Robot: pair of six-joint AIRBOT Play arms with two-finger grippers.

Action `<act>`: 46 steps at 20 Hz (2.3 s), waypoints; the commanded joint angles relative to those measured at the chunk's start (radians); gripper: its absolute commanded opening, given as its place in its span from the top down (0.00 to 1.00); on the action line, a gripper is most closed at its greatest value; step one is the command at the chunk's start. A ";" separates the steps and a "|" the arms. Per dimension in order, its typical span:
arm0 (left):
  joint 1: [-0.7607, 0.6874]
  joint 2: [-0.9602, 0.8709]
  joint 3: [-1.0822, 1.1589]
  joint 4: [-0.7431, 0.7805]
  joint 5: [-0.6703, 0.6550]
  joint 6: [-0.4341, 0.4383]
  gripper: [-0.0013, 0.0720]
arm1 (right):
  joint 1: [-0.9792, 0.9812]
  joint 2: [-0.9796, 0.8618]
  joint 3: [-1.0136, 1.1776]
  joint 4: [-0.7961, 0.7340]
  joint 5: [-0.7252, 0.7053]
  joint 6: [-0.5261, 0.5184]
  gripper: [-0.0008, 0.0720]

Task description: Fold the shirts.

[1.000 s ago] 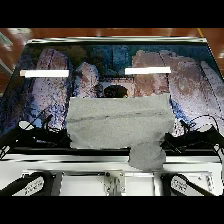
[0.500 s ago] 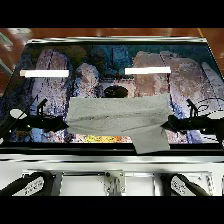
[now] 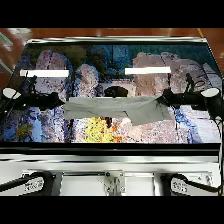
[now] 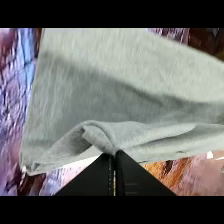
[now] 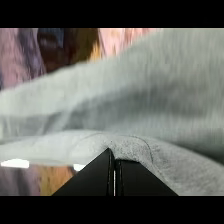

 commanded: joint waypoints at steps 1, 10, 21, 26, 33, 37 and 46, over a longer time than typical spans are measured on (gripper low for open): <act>-0.015 -0.142 0.153 -0.005 0.004 -0.018 0.94 | 0.018 -0.140 0.150 -0.014 -0.080 0.061 0.91; -0.091 -0.351 0.237 -0.016 0.003 -0.040 0.49 | 0.040 -0.334 0.195 -0.018 -0.171 0.071 0.81; 0.028 -0.279 0.390 0.014 -0.315 -0.040 0.27 | -0.192 -0.206 0.196 -0.449 0.220 0.103 0.03; -0.045 -0.209 0.391 0.014 -0.314 -0.040 0.27 | -0.174 -0.329 0.195 -0.206 0.195 0.048 0.03; -0.224 -0.202 0.391 0.003 -0.205 -0.040 0.27 | -0.063 -0.424 0.195 -0.150 0.045 0.044 0.16; -0.327 -0.220 0.391 -0.027 -0.004 -0.041 0.28 | -0.096 -0.351 0.207 -0.143 0.092 0.012 0.91; -0.672 -0.478 0.391 -0.351 0.269 -0.032 0.84 | -0.155 0.084 0.207 -0.143 0.299 0.034 0.91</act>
